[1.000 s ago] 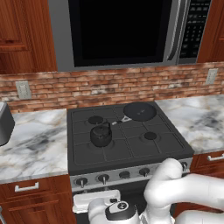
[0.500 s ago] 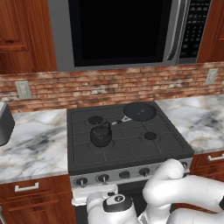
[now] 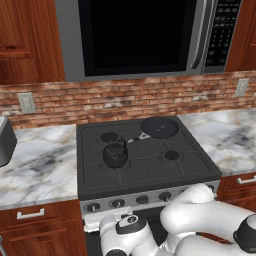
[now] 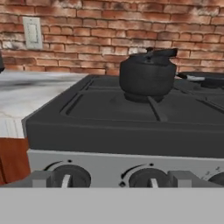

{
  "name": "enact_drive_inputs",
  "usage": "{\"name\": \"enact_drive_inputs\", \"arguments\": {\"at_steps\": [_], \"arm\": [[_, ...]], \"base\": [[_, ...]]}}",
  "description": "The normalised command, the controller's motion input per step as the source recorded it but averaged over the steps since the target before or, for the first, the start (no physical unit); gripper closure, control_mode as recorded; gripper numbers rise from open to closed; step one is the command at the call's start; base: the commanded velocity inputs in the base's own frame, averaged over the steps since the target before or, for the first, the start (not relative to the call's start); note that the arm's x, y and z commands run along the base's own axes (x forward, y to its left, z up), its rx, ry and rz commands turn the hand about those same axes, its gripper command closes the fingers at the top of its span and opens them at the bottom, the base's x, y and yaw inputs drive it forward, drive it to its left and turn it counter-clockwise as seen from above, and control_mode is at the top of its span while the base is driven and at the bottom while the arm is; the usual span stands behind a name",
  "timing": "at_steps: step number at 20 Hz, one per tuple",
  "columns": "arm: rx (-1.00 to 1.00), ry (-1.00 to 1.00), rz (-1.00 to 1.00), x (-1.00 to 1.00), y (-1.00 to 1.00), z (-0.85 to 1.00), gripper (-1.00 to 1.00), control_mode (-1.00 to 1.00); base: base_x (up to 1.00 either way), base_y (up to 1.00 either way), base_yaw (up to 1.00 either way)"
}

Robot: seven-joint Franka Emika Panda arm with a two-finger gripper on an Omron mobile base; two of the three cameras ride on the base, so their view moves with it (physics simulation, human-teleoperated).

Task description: Pick the kettle from the counter and place it on a stove burner. Then turn the burner on.

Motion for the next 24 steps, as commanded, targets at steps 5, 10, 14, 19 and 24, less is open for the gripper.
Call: {"name": "enact_drive_inputs", "arguments": {"at_steps": [5,10,14,19,24], "arm": [[-0.04,0.00,0.00,0.08,0.11,-0.10,-1.00,-1.00],[-0.03,0.00,0.00,0.00,0.29,-0.03,-1.00,-1.00],[0.00,0.00,0.00,0.04,0.39,-0.07,-1.00,-1.00],[0.00,0.00,0.00,0.00,0.02,0.00,-1.00,-1.00],[0.00,0.00,0.00,0.00,-0.02,-0.16,-1.00,-1.00]], "base": [[0.00,0.00,0.00],[0.00,0.00,0.00],[0.00,0.00,0.00],[0.00,0.00,0.00],[0.00,0.00,0.00]]}}
